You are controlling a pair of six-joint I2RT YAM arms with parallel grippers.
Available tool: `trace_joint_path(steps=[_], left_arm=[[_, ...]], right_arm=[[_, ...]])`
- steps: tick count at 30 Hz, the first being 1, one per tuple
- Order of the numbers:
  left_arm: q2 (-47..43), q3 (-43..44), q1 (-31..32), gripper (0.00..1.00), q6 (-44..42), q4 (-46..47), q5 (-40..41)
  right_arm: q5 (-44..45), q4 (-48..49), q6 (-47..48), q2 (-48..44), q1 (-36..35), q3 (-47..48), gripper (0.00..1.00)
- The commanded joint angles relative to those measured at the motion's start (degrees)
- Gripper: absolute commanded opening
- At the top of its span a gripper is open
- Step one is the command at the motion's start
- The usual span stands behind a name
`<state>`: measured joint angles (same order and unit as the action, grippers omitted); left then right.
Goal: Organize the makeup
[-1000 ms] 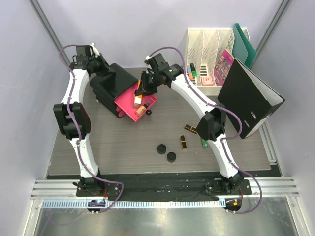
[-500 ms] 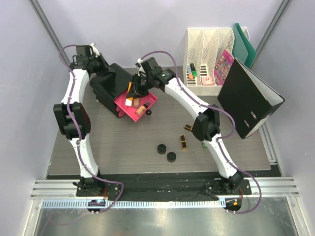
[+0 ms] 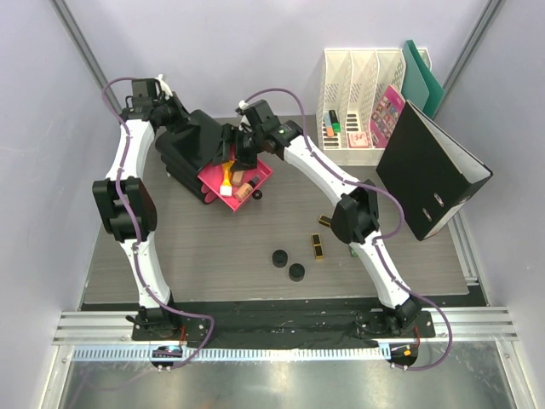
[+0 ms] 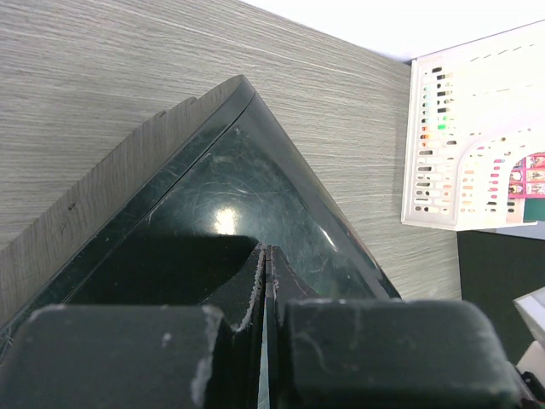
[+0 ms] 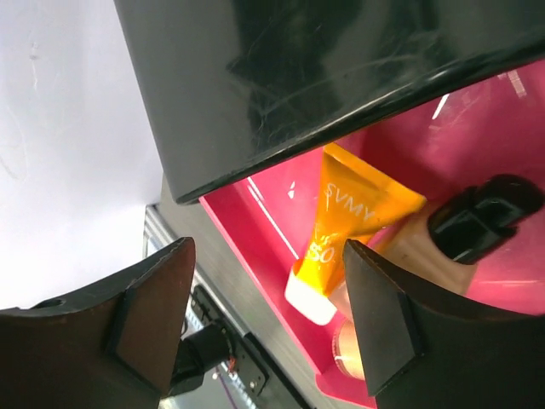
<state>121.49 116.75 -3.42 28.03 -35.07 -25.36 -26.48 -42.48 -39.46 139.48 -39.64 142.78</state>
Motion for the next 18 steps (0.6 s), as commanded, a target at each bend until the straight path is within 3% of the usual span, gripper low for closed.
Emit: trace_joint_path(steps=[1, 4, 7, 9, 10, 13, 18], left_arm=[[7.09, -3.9, 0.26, 0.0, -3.95, -17.75, 4.8], [7.18, -3.55, 0.17, 0.0, -3.86, -17.93, 4.8], [7.18, -3.63, 0.26, 0.0, -4.04, -17.84, 4.8], [7.27, -3.72, 0.26, 0.0, -3.86, -17.75, 4.71], [7.35, -3.72, 0.17, 0.0, -3.86, -17.75, 4.71], [7.44, -3.81, 0.08, 0.0, -3.86, -17.67, 4.54], [7.53, -3.9, 0.17, 0.0, -3.95, -17.66, 4.62]], right_arm=[[5.03, 2.31, 1.66, -7.37, 0.26, -0.13, 0.75], [8.89, 2.05, 2.72, -12.02, 1.05, -4.43, 0.75], [11.71, 1.96, 2.64, -17.21, 2.98, -10.84, 0.68], [12.07, 2.14, 2.11, -20.63, 4.99, -15.83, 0.52], [11.72, 2.22, 2.02, -21.52, 5.53, -17.35, 0.32], [10.14, 2.31, 1.58, -24.68, 8.33, -22.62, 0.01], [7.76, 0.92, 0.62, -27.59, 11.42, -30.87, 0.01]])
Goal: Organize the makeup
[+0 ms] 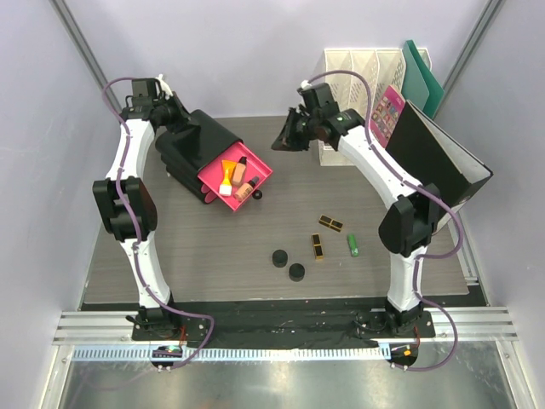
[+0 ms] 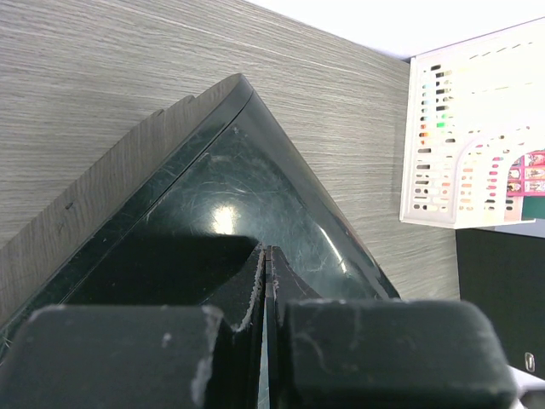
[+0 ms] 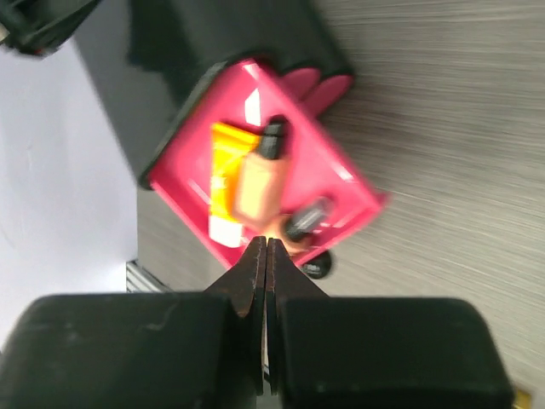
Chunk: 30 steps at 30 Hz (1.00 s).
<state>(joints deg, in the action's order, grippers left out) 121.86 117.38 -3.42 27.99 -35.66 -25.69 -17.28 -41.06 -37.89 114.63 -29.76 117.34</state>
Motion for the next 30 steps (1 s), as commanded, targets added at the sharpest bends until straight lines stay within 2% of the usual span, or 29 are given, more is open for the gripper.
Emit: trace_joint_path(steps=[1, 5, 8, 14, 18, 30], left_arm=[[7.25, -4.44, 0.17, 0.0, -3.99, -17.16, 5.04], [7.34, -4.62, 0.17, 0.0, -3.99, -16.99, 4.86], [7.42, -4.62, 0.17, 0.0, -3.91, -17.07, 4.86], [7.42, -4.62, 0.17, 0.0, -4.08, -17.16, 5.04], [7.34, -4.88, 0.17, 0.0, -3.91, -16.99, 4.86], [7.07, -5.5, 0.17, 0.0, -3.91, -16.9, 5.04]], right_arm=[[-1.36, -1.12, -1.22, -3.09, 1.89, -6.76, 0.01], [-3.63, -2.1, -2.62, -3.19, 2.34, -14.4, 0.01], [-5.65, -2.01, -3.86, -1.87, 2.25, -16.61, 0.01], [-11.54, -1.05, -4.3, 4.1, 2.16, -14.43, 0.01], [-18.31, 3.95, -6.75, 8.06, 1.37, -13.1, 0.01], [-22.36, 12.05, -12.2, 12.55, -0.12, -10.73, 0.01]])
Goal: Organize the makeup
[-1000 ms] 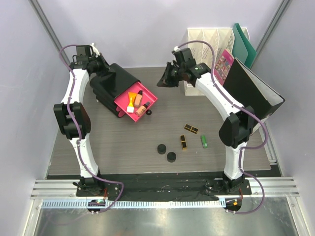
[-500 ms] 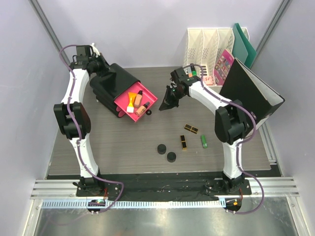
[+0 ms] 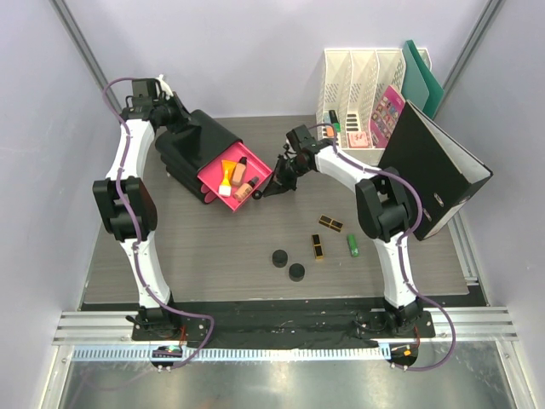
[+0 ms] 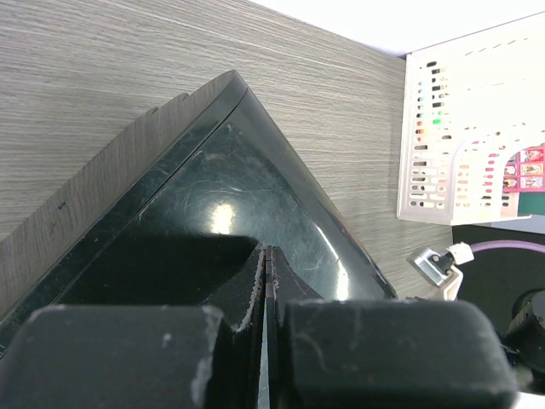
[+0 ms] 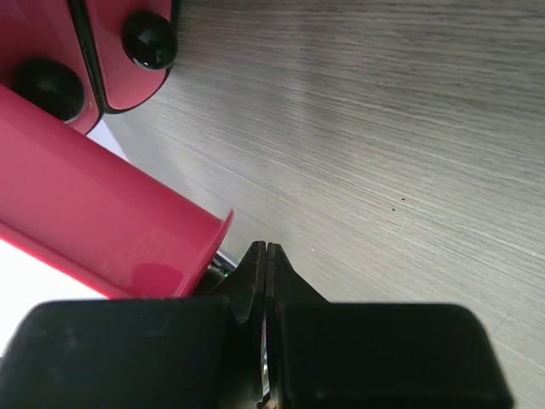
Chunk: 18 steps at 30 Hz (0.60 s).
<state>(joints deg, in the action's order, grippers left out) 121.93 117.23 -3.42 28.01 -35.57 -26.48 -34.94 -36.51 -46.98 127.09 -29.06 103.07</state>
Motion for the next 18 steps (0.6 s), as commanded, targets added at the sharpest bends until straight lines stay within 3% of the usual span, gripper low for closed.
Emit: trace_joint_path(steps=[1, 10, 14, 15, 18], left_arm=[[7.01, -5.26, 0.17, 0.0, -3.93, -16.9, 5.74], [6.92, -5.52, 0.26, 0.0, -4.1, -16.99, 5.83], [7.01, -5.87, 0.17, 0.0, -4.1, -16.99, 5.91], [7.01, -5.96, 0.17, 0.0, -4.19, -17.16, 6.0], [7.01, -6.05, 0.17, 0.0, -4.28, -17.08, 6.09]], right_arm=[[-4.87, 8.2, -4.25, 0.0, -0.74, 3.54, 0.01], [-7.77, 20.76, -11.89, -3.42, -0.91, 1.62, 0.01], [-9.88, 40.22, -24.36, -5.88, -1.0, -6.18, 0.01], [-10.23, 43.77, -30.04, -6.23, -0.91, -7.6, 0.01], [-10.24, 51.19, -34.4, -6.59, -1.17, -10.08, 0.01]])
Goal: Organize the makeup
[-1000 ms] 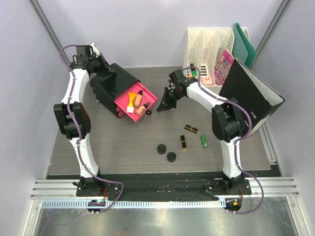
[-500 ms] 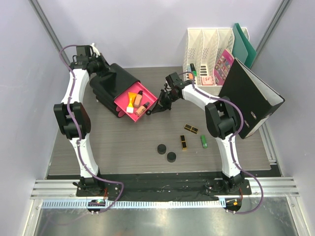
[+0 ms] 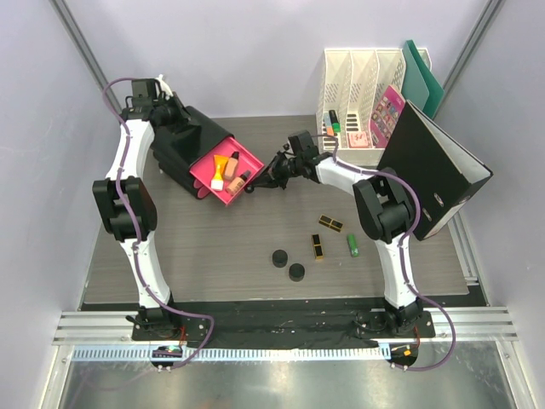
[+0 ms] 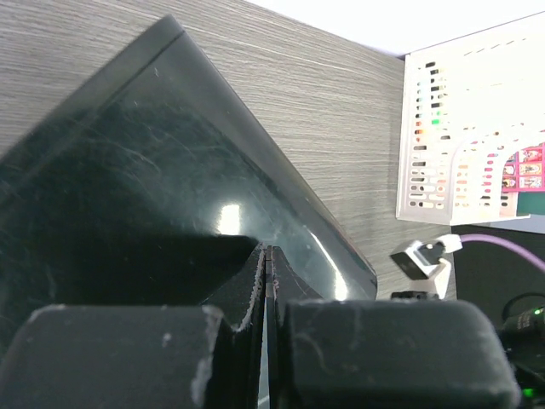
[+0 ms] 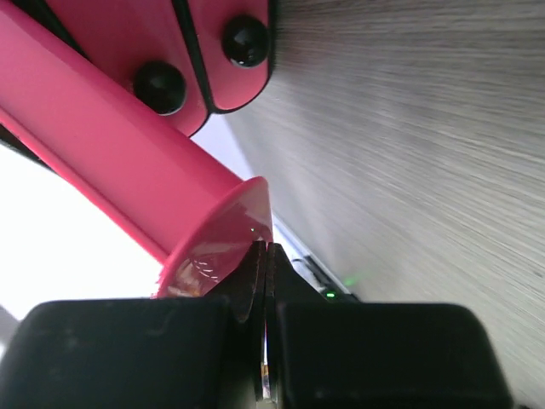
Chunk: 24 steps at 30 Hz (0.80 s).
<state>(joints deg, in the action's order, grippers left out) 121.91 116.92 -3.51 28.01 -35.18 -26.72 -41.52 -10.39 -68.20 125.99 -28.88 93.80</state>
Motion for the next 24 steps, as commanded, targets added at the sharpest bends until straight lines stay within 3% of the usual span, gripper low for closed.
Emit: trace_joint_path(steps=[1, 7, 12, 13, 17, 20, 24], left_arm=[[7.12, -5.74, 0.26, 0.0, -4.28, -17.55, 6.59], [6.94, -5.57, 0.26, 0.0, -5.07, -18.7, 10.19], [6.15, -5.74, 0.26, 0.0, -6.04, -18.61, 12.83], [6.15, -5.74, 0.26, 0.0, -6.04, -18.78, 12.66], [6.15, -5.74, 0.26, 0.0, -6.12, -18.7, 12.04], [6.5, -5.48, 0.26, 0.0, -6.39, -18.79, 11.78], [6.85, -5.13, 0.34, 0.0, -6.39, -18.96, 11.34]], right_arm=[[-3.75, 24.72, -12.75, -5.24, -1.52, -0.46, 0.01], [-3.83, 23.58, -12.13, -5.15, -1.7, 1.56, 0.01], [-1.82, 16.04, -8.1, -5.85, -1.7, 1.39, 0.02], [-1.29, 13.93, -7.21, -6.02, -1.61, 1.3, 0.05], [-0.85, 12.76, -6.86, -7.87, -1.09, -3.09, 0.42], [-1.9, 12.85, -6.07, -8.05, -0.82, -3.18, 0.59], [-3.57, 12.5, -5.54, -6.64, -0.91, -2.39, 0.61]])
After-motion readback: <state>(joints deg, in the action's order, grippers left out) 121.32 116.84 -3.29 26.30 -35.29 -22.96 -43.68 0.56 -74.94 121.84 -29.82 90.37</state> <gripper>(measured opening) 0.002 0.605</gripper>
